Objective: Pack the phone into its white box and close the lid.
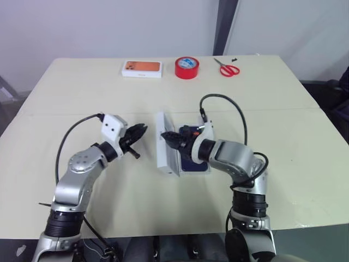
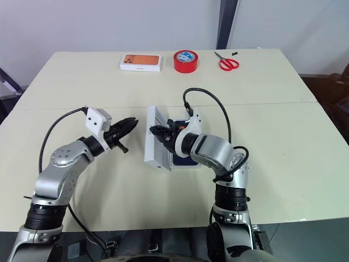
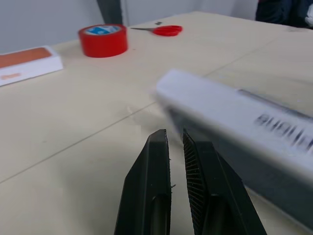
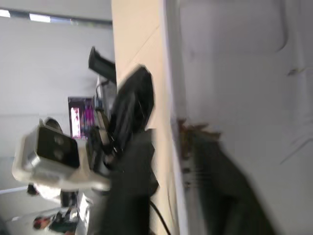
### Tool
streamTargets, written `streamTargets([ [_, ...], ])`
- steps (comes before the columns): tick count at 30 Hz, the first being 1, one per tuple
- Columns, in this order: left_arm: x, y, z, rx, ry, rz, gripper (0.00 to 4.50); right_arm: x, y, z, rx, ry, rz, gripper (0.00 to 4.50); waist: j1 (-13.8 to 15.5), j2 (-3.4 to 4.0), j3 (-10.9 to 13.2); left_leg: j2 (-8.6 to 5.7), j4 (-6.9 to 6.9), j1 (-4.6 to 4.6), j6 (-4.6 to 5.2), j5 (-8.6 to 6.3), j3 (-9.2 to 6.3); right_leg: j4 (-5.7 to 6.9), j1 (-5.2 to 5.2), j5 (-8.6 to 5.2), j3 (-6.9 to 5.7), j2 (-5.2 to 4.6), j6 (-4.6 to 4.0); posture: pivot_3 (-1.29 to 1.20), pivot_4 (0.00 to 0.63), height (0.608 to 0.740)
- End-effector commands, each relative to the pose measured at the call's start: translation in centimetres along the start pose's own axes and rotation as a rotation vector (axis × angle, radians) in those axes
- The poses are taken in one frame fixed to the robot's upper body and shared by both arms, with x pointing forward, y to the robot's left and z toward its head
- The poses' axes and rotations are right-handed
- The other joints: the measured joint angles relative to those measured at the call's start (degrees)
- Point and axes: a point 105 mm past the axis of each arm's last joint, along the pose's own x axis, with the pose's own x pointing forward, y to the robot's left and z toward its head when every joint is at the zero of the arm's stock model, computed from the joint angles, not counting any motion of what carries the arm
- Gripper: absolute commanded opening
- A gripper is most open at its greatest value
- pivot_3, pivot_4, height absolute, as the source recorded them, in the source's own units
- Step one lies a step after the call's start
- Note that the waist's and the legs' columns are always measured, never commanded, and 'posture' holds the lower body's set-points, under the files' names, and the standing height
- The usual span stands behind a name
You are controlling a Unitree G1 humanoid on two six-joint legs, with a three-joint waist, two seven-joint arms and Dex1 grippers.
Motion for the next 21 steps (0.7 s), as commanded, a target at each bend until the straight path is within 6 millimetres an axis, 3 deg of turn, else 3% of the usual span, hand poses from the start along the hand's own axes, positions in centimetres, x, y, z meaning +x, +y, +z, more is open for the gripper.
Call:
streamTargets([
  [1,1.5,-1.9,0.1,0.019,0.002,-0.072,0.56,-1.2,1.6,1.0,-0.110,-0.035,0.045,3.34,0.18,-0.02,-0.01,0.00,0.00,0.00,0.00,0.00,0.00,-0.01,0.01,0.00,0.00,0.00,0.00,0.00,0.150,0.725],
  [3,2.5,-3.1,-0.1,0.026,0.006,-0.110,0.56,-2.1,1.5,2.4,-0.216,-0.057,0.008,4.34,0.40,-0.01,-0.01,-0.02,0.02,0.00,0.01,-0.01,0.01,-0.05,0.04,0.00,0.00,-0.01,0.00,0.00,0.150,0.725],
  [7,3.7,-4.5,0.2,0.015,-0.010,-0.143,0.56,-3.9,0.8,5.0,-0.397,-0.083,-0.087,4.34,1.31,-0.03,-0.04,-0.04,0.05,0.00,0.08,-0.04,0.01,-0.12,0.11,0.00,0.00,-0.02,0.00,0.00,0.150,0.725],
  [12,5.3,-5.9,0.7,0.001,-0.027,-0.172,0.56,-5.8,-1.5,8.6,-0.689,-0.119,-0.305,4.34,1.69,0.00,-0.04,-0.01,0.05,0.02,0.10,-0.05,0.03,-0.12,0.12,0.00,0.02,0.02,0.01,0.00,0.150,0.725],
  [20,5.9,-6.1,0.4,-0.018,-0.019,-0.160,0.56,-6.7,-3.0,10.0,-0.947,-0.093,-0.414,4.34,1.75,-0.01,-0.03,0.05,0.03,0.01,0.12,-0.06,0.05,-0.14,0.09,0.00,0.04,0.08,0.01,0.00,0.150,0.725],
  [21,5.9,-5.9,0.5,-0.025,-0.022,-0.153,0.56,-6.9,-3.1,10.2,-0.976,-0.093,-0.429,4.11,1.80,-0.01,-0.03,0.05,0.03,0.00,0.12,-0.06,0.05,-0.14,0.09,0.00,0.04,0.07,0.01,0.00,0.150,0.725],
])
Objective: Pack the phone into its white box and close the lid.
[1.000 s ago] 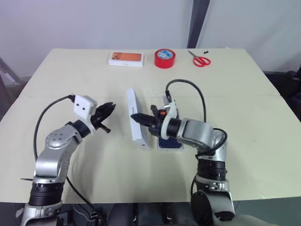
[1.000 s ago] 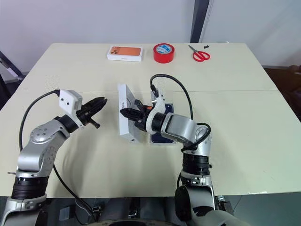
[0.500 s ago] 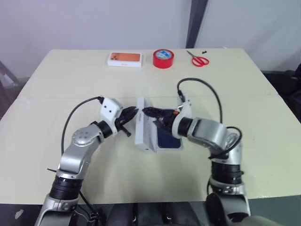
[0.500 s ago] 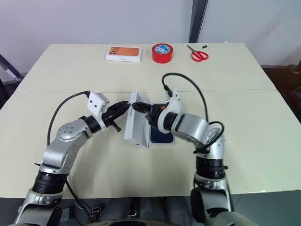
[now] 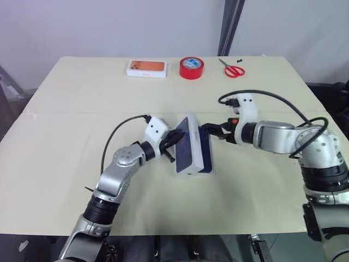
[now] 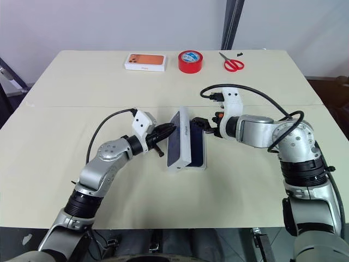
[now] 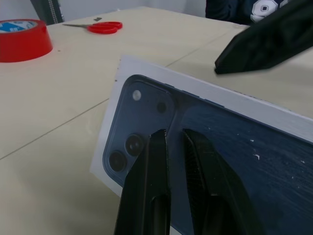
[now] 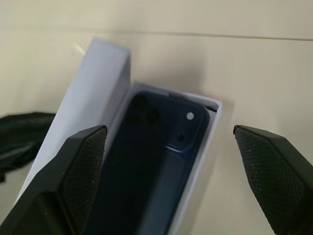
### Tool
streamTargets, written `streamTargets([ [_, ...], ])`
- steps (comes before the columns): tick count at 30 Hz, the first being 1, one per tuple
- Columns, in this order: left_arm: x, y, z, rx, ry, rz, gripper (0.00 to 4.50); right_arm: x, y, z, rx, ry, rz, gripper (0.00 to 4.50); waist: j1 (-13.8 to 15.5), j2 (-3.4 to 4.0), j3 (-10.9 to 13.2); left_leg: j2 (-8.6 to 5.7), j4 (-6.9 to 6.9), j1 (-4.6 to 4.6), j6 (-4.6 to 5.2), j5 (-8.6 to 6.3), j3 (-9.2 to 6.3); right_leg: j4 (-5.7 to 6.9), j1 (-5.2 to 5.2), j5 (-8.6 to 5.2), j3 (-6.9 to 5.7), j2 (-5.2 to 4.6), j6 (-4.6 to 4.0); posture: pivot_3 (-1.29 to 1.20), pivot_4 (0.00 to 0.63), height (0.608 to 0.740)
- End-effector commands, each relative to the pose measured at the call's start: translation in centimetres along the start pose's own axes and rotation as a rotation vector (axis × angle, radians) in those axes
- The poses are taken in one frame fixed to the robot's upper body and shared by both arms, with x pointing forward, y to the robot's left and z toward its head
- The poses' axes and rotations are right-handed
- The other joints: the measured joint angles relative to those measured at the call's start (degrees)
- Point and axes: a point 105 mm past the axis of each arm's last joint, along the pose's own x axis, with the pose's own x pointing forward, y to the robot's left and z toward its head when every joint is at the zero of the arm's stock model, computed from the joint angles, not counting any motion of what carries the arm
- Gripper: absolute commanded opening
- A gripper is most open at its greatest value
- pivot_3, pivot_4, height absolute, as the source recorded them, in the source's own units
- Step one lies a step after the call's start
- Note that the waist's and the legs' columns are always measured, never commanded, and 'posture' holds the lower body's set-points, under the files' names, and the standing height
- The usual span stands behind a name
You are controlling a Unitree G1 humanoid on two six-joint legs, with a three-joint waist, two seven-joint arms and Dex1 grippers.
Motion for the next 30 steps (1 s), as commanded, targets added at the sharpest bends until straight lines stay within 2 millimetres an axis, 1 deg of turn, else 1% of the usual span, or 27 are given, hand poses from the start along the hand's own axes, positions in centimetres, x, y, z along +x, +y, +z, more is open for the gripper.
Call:
streamTargets([
  [1,-0.1,0.5,0.8,-0.007,-0.033,0.029,0.56,-0.8,-0.5,1.1,-0.124,-0.048,-0.033,3.81,0.07,0.00,0.00,0.00,0.00,-0.01,0.00,0.00,0.00,-0.01,0.00,0.00,0.00,-0.01,0.00,0.00,0.150,0.725],
  [2,-0.2,0.6,0.9,-0.013,-0.038,0.034,0.56,-0.9,-0.7,1.1,-0.145,-0.049,-0.041,3.46,0.12,0.00,0.00,0.00,0.01,-0.01,0.00,0.00,0.00,-0.01,0.00,0.00,0.00,-0.02,0.00,0.00,0.150,0.725],
  [8,-0.8,1.8,1.9,-0.055,-0.078,0.081,0.56,-1.4,-1.2,1.4,-0.303,-0.058,-0.056,0.32,0.06,-0.01,0.00,-0.01,0.01,-0.01,0.00,0.00,-0.01,-0.03,0.00,0.00,-0.01,-0.03,0.00,0.00,0.150,0.725],
  [9,-0.9,1.9,2.0,-0.061,-0.079,0.085,0.56,-1.4,-1.4,1.4,-0.334,-0.058,-0.070,0.06,0.02,0.00,0.00,-0.01,0.01,-0.01,0.00,0.00,-0.02,-0.03,0.00,0.00,-0.01,-0.02,0.00,0.00,0.150,0.725],
  [13,-0.6,1.4,1.7,-0.065,-0.067,0.054,0.56,-1.4,-1.8,1.6,-0.401,-0.062,-0.093,0.06,0.11,-0.01,0.00,-0.01,0.01,0.00,0.00,0.00,-0.02,-0.03,0.00,0.00,-0.01,-0.02,0.00,0.00,0.150,0.725],
  [17,1.1,-1.1,1.7,-0.056,-0.059,-0.034,0.56,-1.1,-2.2,1.4,-0.422,-0.060,-0.105,0.06,0.27,-0.01,0.01,-0.01,0.01,-0.01,0.00,0.00,-0.02,-0.04,0.00,0.00,-0.01,-0.04,0.00,0.00,0.150,0.725],
  [20,1.9,-2.0,2.0,-0.047,-0.059,-0.057,0.56,-1.0,-2.6,1.3,-0.429,-0.055,-0.125,0.06,0.27,-0.01,0.01,-0.04,0.01,-0.02,0.00,0.00,-0.02,-0.06,0.01,0.00,-0.01,-0.07,0.00,0.00,0.150,0.725],
  [23,2.0,-1.9,2.3,-0.052,-0.069,-0.052,0.56,-1.1,-2.8,1.2,-0.438,-0.055,-0.137,0.06,0.08,-0.01,0.01,-0.04,0.01,-0.02,-0.01,0.00,-0.02,-0.05,0.00,0.00,-0.01,-0.06,0.00,0.00,0.150,0.725],
  [26,1.7,-1.3,2.9,-0.057,-0.087,-0.034,0.56,-1.1,-2.9,1.0,-0.459,-0.048,-0.142,0.06,-0.07,-0.01,0.01,-0.03,0.00,0.01,-0.01,0.00,-0.02,-0.02,0.00,0.00,0.00,-0.05,0.00,0.00,0.150,0.725],
  [30,0.6,0.3,3.9,-0.085,-0.121,0.022,0.56,-1.0,-2.6,0.6,-0.521,-0.033,-0.130,0.06,0.04,-0.01,0.01,-0.03,0.01,0.01,-0.01,0.00,-0.02,-0.02,0.00,0.00,0.00,-0.05,0.00,0.00,0.150,0.725],
])
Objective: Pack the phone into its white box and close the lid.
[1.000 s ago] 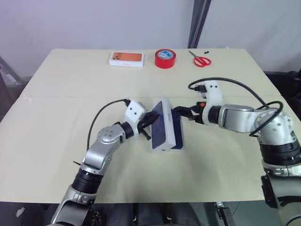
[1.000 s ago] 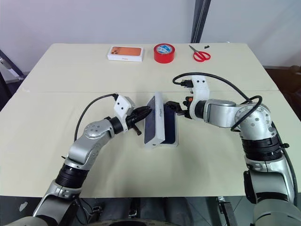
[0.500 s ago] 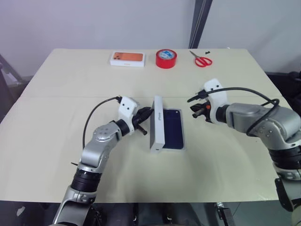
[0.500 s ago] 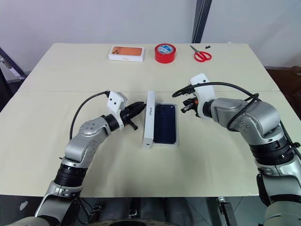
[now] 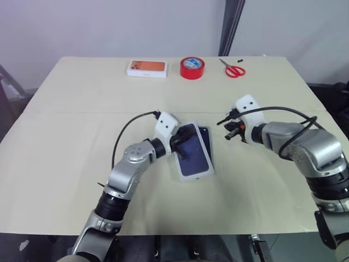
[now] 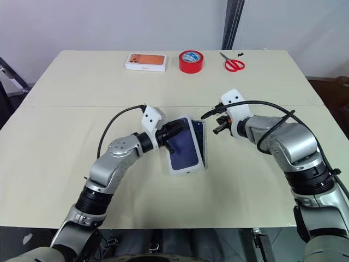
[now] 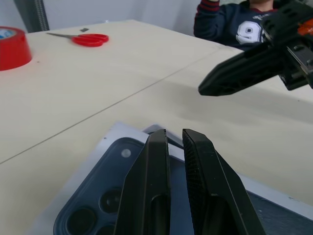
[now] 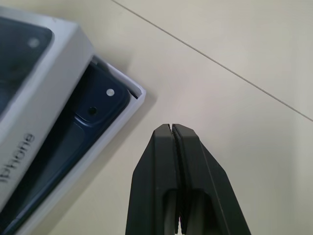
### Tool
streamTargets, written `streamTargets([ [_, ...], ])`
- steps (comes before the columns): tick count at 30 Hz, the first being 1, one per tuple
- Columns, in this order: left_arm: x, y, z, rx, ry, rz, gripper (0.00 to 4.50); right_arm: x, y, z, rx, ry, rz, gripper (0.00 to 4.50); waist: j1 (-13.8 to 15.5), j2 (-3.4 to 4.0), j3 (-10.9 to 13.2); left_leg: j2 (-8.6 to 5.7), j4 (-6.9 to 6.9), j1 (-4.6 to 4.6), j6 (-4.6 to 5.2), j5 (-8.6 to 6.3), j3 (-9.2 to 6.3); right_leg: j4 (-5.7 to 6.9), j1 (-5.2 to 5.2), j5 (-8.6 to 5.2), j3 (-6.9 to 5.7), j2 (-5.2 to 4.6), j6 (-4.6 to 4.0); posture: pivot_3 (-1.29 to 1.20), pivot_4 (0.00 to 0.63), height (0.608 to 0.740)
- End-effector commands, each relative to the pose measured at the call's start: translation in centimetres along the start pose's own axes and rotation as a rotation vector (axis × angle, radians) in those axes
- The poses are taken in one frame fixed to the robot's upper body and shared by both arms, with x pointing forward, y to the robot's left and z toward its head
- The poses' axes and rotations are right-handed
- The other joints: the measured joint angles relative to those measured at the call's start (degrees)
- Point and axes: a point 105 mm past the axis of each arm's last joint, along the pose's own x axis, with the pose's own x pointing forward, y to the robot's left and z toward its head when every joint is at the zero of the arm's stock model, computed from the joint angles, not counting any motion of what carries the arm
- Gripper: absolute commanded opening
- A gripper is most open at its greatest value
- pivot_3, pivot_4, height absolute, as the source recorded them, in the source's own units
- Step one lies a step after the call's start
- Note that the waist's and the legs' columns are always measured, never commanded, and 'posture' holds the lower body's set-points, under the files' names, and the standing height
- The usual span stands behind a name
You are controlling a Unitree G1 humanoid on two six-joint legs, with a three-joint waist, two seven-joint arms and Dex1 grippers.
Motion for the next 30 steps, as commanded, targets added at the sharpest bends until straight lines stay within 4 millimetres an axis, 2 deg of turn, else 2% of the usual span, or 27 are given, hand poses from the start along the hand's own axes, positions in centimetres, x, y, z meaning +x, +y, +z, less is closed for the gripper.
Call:
streamTargets([
  [1,-1.0,1.1,2.6,0.011,-0.082,0.043,0.56,-0.5,0.5,1.0,-0.081,-0.049,0.008,0.06,-0.01,0.00,0.00,0.00,0.00,0.00,0.00,0.00,0.00,0.00,0.00,0.00,0.00,0.00,0.00,0.00,0.150,0.725],
  [6,-3.7,3.9,3.0,0.040,-0.044,0.156,0.56,-0.8,2.0,1.2,-0.202,-0.073,0.081,0.06,0.00,0.00,0.00,0.00,0.00,0.00,0.00,0.00,-0.01,0.00,0.00,0.00,0.00,0.00,0.00,0.00,0.150,0.725],
  [9,-5.5,4.6,2.2,0.024,0.043,0.177,0.56,-1.0,2.8,1.3,-0.246,-0.091,0.120,0.06,-0.08,0.00,0.00,0.00,0.00,0.00,-0.01,0.00,-0.01,0.00,0.00,0.00,-0.01,0.00,0.00,0.00,0.150,0.725],
  [12,-7.4,4.2,-0.4,0.034,0.213,0.145,0.56,-1.1,3.7,1.1,-0.281,-0.093,0.162,0.06,-0.06,0.00,0.00,0.00,0.00,0.01,-0.01,0.00,-0.03,0.00,0.00,0.00,-0.01,0.00,0.00,0.00,0.150,0.725],
  [15,-8.1,2.6,-2.3,0.029,0.324,0.070,0.56,-0.9,4.5,0.7,-0.299,-0.086,0.194,0.06,0.04,0.01,0.01,0.00,-0.01,0.02,-0.01,0.00,-0.04,-0.01,0.00,0.00,-0.01,-0.01,-0.01,0.00,0.150,0.725],
  [19,-7.6,1.3,-3.9,0.001,0.397,0.037,0.56,-0.7,5.2,0.4,-0.312,-0.073,0.219,0.06,0.24,-0.01,0.01,-0.03,0.01,0.01,-0.02,0.00,-0.05,-0.03,0.02,-0.01,-0.01,-0.08,-0.01,0.00,0.150,0.725],
  [23,-6.3,0.7,-4.4,-0.036,0.408,0.030,0.56,-0.5,5.9,0.0,-0.320,-0.057,0.251,0.06,0.11,-0.01,0.01,-0.03,0.00,0.01,-0.02,0.00,-0.05,-0.02,0.01,-0.01,-0.01,-0.08,-0.01,0.00,0.150,0.725],
  [26,-5.1,0.2,-4.3,-0.043,0.389,0.017,0.56,-0.6,6.7,-0.3,-0.324,-0.053,0.280,0.06,0.03,0.00,0.01,-0.03,0.01,0.01,-0.02,0.00,-0.05,-0.01,0.01,-0.01,-0.01,-0.07,-0.01,0.00,0.150,0.725],
  [30,-3.7,-0.2,-3.3,-0.083,0.323,0.014,0.56,-0.6,7.2,-0.5,-0.328,-0.046,0.292,0.06,0.09,-0.01,0.01,-0.03,0.02,0.01,-0.02,0.00,-0.05,0.01,0.01,0.00,-0.01,-0.06,-0.01,0.00,0.150,0.725],
])
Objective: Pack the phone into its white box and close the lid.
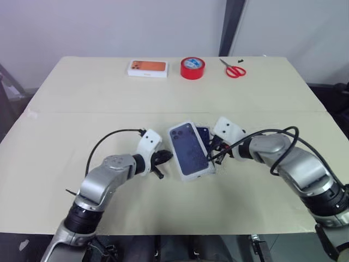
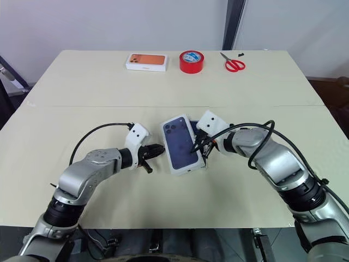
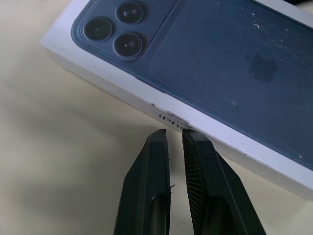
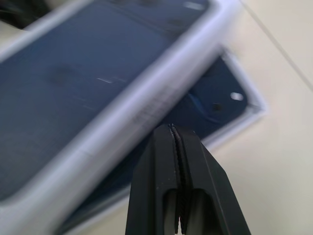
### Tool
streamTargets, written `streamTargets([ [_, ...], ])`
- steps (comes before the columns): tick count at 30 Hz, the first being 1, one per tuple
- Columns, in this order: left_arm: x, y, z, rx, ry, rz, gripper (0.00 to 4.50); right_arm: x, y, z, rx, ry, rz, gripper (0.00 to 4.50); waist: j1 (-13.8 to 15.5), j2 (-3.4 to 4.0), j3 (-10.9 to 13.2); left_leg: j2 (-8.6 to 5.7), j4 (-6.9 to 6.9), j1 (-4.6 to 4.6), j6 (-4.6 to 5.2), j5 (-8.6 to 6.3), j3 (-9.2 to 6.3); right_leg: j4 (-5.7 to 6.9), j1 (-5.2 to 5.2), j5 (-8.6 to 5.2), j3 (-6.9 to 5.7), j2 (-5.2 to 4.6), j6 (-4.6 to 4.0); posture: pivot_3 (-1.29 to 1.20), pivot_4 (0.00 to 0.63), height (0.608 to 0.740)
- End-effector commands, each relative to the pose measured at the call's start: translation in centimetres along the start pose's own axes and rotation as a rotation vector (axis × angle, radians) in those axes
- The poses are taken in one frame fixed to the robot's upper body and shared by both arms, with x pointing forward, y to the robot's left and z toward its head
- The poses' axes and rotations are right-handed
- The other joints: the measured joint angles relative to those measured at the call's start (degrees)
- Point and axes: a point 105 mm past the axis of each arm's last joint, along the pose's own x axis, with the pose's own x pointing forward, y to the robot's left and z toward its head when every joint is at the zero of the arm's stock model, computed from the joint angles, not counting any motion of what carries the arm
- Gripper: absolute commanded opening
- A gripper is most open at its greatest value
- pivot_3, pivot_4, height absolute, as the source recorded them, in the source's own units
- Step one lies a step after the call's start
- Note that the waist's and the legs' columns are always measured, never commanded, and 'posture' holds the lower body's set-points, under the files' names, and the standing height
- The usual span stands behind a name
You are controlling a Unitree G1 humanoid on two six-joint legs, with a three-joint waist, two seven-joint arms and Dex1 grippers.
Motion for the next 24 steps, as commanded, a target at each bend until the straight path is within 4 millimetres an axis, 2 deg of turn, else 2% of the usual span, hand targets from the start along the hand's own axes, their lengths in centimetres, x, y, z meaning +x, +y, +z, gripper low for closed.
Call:
streamTargets([
  [1,0.3,-0.8,2.3,0.007,-0.092,-0.026,0.56,-0.3,0.6,0.9,-0.034,-0.033,0.009,0.06,0.00,0.00,0.00,0.00,0.02,0.00,0.00,0.00,0.00,0.00,0.00,0.00,0.00,0.00,0.00,0.00,0.150,0.725],
  [11,1.2,-2.3,4.0,0.015,-0.153,-0.077,0.56,-0.7,0.3,0.3,-0.013,-0.008,-0.014,0.06,0.02,0.00,0.00,0.00,0.05,0.00,0.00,0.00,0.00,0.01,0.00,0.00,0.00,0.00,0.00,0.00,0.150,0.725],
  [24,2.5,-2.4,3.9,0.039,-0.128,-0.094,0.56,-1.1,-0.2,-0.1,0.013,0.003,-0.049,0.06,-0.02,0.00,0.00,-0.01,0.21,-0.04,0.01,-0.01,0.00,0.06,0.00,0.00,0.00,0.01,0.00,0.00,0.150,0.725],
])
